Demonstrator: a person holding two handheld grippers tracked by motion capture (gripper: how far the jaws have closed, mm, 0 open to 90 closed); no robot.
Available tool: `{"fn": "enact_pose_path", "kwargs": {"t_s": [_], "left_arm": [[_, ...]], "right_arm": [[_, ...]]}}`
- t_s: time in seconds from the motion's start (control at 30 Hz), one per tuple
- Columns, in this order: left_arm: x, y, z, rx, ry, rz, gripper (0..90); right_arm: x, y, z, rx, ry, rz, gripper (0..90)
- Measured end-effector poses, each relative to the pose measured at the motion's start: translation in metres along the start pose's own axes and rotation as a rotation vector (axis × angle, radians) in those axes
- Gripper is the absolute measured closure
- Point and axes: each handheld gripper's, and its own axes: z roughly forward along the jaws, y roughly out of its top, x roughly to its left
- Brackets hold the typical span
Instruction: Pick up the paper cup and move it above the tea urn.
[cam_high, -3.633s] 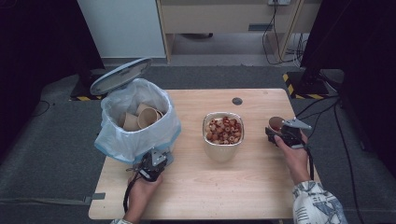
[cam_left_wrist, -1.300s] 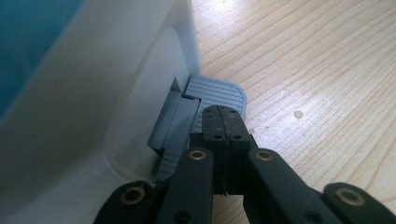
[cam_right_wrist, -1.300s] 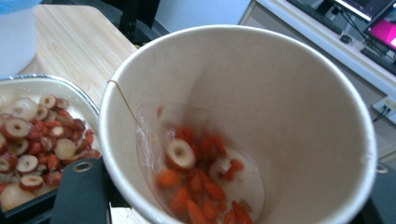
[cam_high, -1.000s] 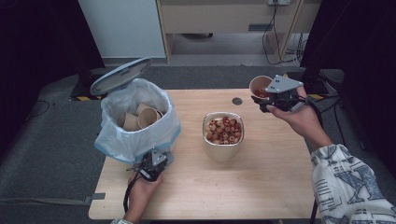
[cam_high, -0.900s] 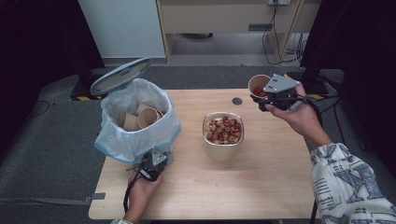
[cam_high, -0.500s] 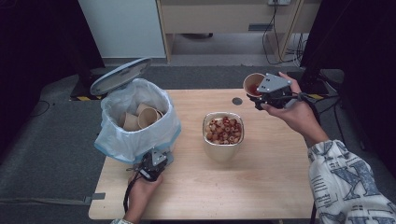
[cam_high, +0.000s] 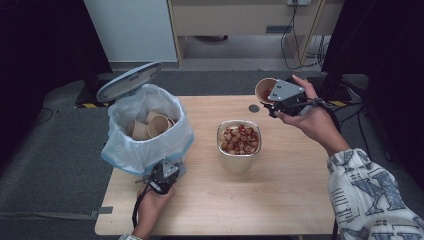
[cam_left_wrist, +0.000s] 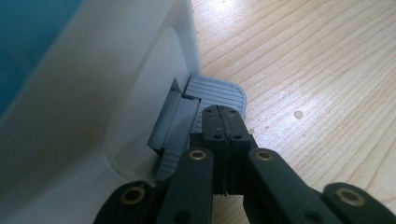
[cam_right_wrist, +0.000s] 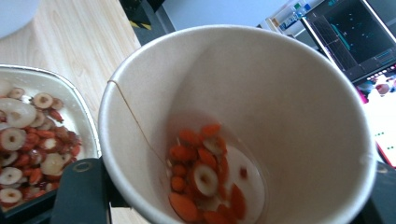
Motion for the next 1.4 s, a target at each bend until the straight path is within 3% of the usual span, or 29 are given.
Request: {"fn": "enact_pose_path", "kwargs": {"t_s": [0.43,0.67,0.83,1.4], "left_arm": [[0.0,0.0,0.0,0.0,0.001,0.001,89.7],[0.0,0.0,0.0,0.0,0.0,0.0,89.7],[0.0,0.0,0.0,0.001,0.002,0.0,89.7],[0.0,0.0,0.0,-0.001,0.001,0.0,89.7]], "right_arm": [[0.002,0.013,0.001,-0.019,0.011,-0.028,30.7],[-0.002,0.01,-0.001,-0.016,0.006,-0.033,30.7],[-0.005,0.008,-0.002,-0.027,0.0,-0.069,30.7],[-0.009,0.001,-0.001,-0.042,-0.002,-0.081,30.7]]}}
